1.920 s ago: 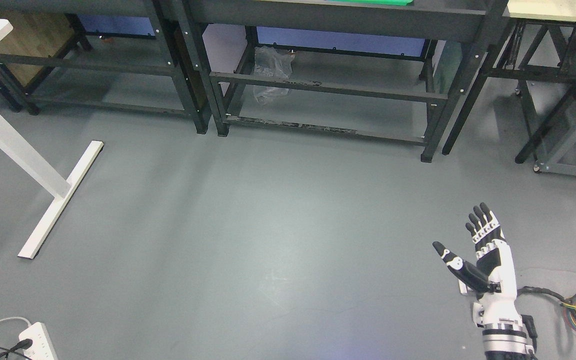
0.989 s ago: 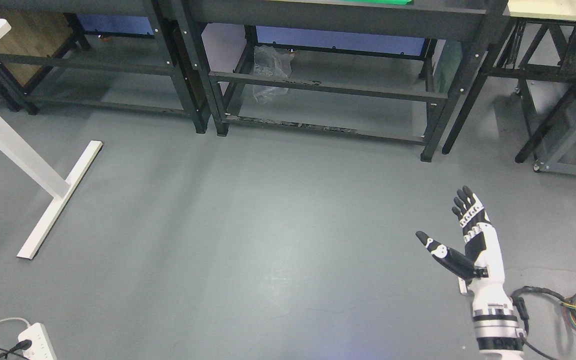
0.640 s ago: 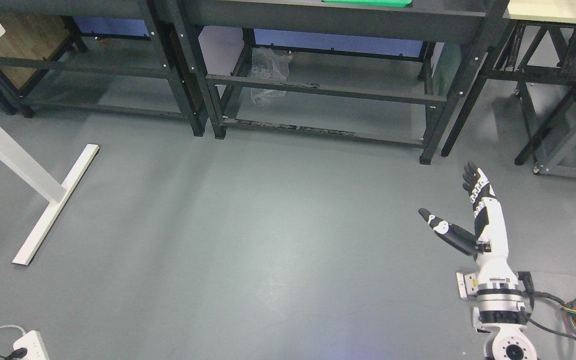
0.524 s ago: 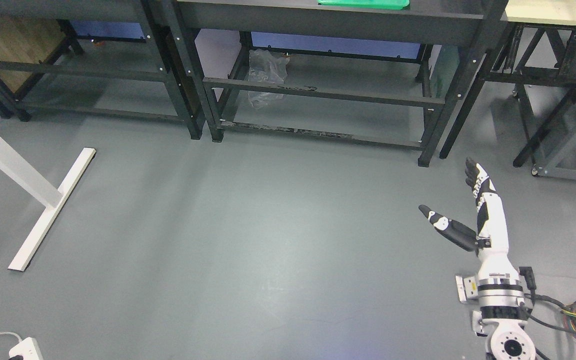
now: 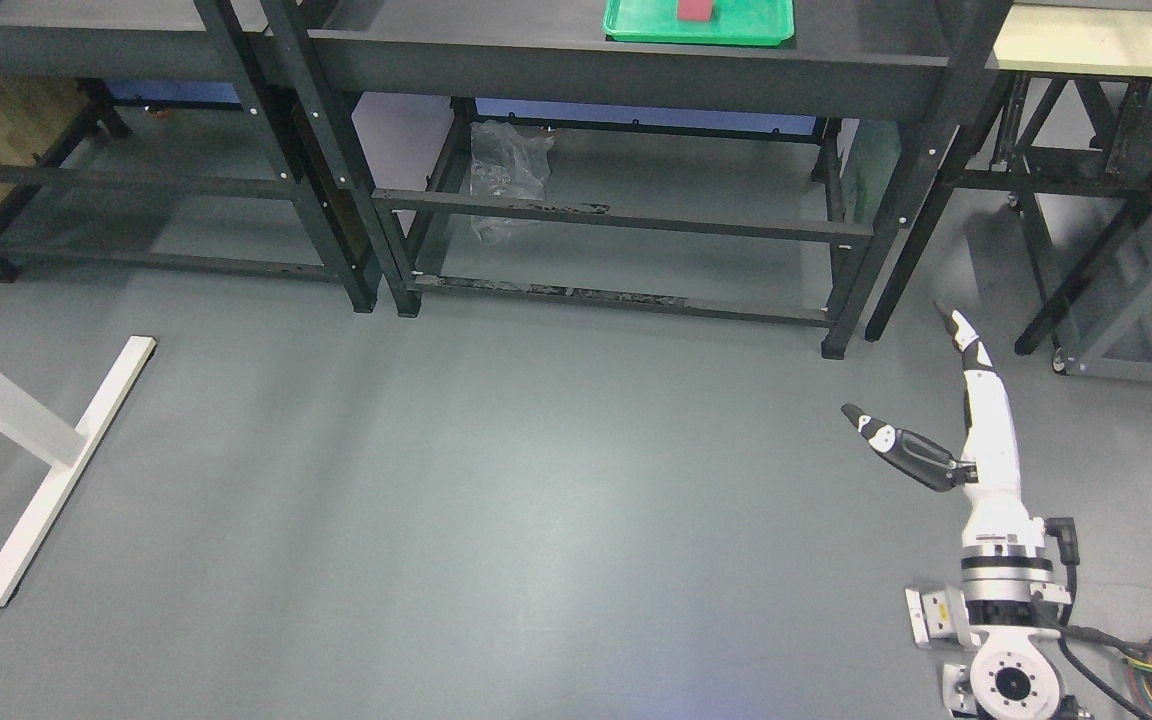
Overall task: Pick pink block from left shelf to tray
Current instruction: 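Approach the shelf and bring the right hand up beside the green tray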
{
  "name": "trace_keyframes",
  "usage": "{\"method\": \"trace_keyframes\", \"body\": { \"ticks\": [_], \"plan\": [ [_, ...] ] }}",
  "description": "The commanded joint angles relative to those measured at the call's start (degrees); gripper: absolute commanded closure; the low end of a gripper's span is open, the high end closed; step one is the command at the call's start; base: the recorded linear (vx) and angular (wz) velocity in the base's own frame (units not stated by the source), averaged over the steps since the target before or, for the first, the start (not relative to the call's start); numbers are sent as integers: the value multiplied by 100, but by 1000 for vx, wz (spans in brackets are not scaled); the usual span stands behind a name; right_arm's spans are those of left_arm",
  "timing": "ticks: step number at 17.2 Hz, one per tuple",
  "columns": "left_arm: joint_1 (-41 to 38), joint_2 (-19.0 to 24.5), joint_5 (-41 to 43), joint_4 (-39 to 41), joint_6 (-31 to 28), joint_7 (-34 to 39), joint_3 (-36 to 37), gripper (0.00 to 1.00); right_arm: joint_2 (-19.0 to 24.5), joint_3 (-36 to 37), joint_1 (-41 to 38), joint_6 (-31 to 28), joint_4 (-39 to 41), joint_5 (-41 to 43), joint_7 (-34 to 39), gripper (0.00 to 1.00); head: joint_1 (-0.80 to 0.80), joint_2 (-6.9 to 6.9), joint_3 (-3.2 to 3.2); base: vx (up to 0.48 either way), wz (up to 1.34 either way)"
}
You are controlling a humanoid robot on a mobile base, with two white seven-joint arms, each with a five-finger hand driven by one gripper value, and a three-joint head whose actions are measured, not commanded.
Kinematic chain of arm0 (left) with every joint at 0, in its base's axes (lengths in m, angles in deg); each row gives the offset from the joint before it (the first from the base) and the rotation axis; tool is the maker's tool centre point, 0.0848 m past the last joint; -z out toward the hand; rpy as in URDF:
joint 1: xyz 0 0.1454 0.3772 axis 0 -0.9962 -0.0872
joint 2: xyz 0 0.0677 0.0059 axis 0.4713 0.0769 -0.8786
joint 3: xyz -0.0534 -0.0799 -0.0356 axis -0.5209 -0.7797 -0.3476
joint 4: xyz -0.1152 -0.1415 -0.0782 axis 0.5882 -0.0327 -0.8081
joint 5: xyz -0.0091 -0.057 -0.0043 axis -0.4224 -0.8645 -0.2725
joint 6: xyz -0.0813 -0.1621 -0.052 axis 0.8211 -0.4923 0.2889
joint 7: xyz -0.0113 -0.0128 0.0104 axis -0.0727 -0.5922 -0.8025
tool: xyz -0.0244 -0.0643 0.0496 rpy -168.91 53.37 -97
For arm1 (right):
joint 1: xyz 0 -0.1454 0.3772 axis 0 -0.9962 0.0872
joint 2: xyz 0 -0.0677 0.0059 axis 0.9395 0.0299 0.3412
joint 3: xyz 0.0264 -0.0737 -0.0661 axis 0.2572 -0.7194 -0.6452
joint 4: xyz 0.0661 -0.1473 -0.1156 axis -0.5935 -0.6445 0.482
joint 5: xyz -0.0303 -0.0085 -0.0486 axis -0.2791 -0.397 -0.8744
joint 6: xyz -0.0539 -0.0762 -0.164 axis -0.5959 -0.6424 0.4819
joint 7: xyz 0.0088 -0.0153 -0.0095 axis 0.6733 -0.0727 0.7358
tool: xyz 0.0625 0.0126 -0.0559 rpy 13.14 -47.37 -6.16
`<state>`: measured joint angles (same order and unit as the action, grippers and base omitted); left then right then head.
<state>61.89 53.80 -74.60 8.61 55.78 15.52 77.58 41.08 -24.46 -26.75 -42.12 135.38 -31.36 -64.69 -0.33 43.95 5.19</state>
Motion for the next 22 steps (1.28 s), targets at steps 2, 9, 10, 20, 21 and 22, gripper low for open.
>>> {"method": "trace_keyframes", "body": {
  "ticks": [2,9,10,20,21,22],
  "plan": [
    [131,100,9,100,5,-2,0,0,-75,266,57,-613,234,-3024,-39,3,0,0,0,164,92],
    [131,100,9,100,5,-2,0,0,-75,-138,31,-1132,234,-5109,-861,0,0,0,0,162,257],
    [131,100,9,100,5,-2,0,0,-75,-252,-22,-1132,234,-5074,-1309,0,0,0,0,186,190],
    [131,100,9,100,5,-2,0,0,-75,-140,47,-1528,234,-4530,-619,1,0,0,0,228,16],
    [131,100,9,100,5,-2,0,0,-75,-87,83,-1519,234,-4511,-619,0,0,0,0,220,-53],
    [131,100,9,100,5,-2,0,0,-75,-34,83,-1528,225,-4511,-619,0,0,0,0,288,-57]
  ]
}}
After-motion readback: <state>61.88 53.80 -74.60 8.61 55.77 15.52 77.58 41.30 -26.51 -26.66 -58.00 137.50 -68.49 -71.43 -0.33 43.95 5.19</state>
